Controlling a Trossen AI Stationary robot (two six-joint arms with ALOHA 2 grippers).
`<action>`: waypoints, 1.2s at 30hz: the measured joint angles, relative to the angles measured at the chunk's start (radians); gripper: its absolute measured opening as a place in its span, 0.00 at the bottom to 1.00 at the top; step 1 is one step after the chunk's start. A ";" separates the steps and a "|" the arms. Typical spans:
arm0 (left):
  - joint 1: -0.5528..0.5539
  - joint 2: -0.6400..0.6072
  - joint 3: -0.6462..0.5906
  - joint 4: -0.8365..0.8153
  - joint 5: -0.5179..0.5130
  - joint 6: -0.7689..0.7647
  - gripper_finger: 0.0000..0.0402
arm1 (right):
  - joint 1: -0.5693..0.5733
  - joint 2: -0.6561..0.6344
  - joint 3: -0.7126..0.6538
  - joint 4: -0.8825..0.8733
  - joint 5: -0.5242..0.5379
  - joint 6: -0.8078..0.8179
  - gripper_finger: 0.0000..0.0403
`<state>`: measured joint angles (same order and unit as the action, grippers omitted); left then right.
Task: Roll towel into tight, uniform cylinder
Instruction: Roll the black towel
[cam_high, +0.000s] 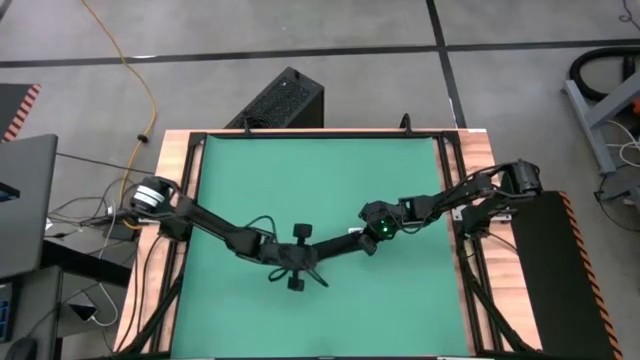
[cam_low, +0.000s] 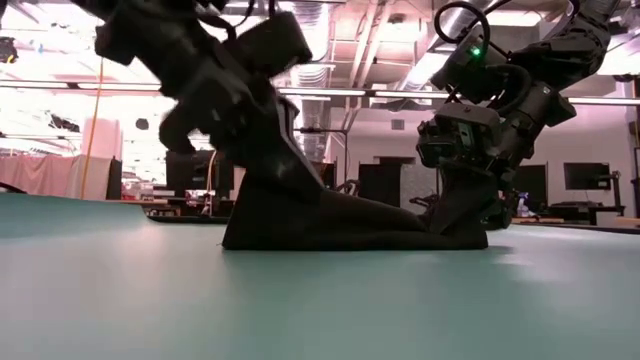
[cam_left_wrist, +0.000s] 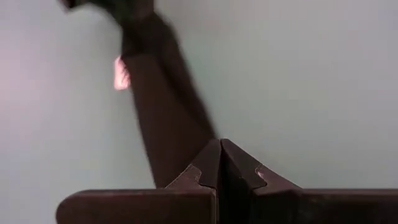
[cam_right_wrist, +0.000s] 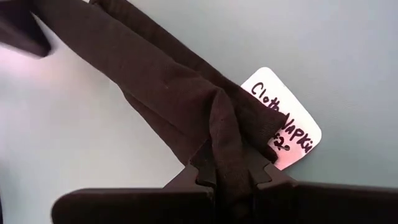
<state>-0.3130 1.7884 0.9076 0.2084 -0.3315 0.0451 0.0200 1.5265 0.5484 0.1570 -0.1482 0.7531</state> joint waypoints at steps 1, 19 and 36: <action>0.000 0.004 -0.001 -0.003 -0.022 -0.009 0.00 | 0.000 0.000 0.000 -0.001 0.000 -0.003 0.09; -0.002 0.012 -0.039 -0.110 -0.110 -0.181 0.00 | 0.007 0.000 0.001 -0.021 -0.004 -0.022 0.09; -0.032 0.012 -0.141 0.016 -0.125 -0.276 0.00 | 0.012 -0.025 -0.001 0.024 0.083 -0.200 0.19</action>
<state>-0.3451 1.8008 0.7662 0.2241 -0.4568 -0.2308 0.0319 1.5010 0.5476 0.1814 -0.0649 0.5531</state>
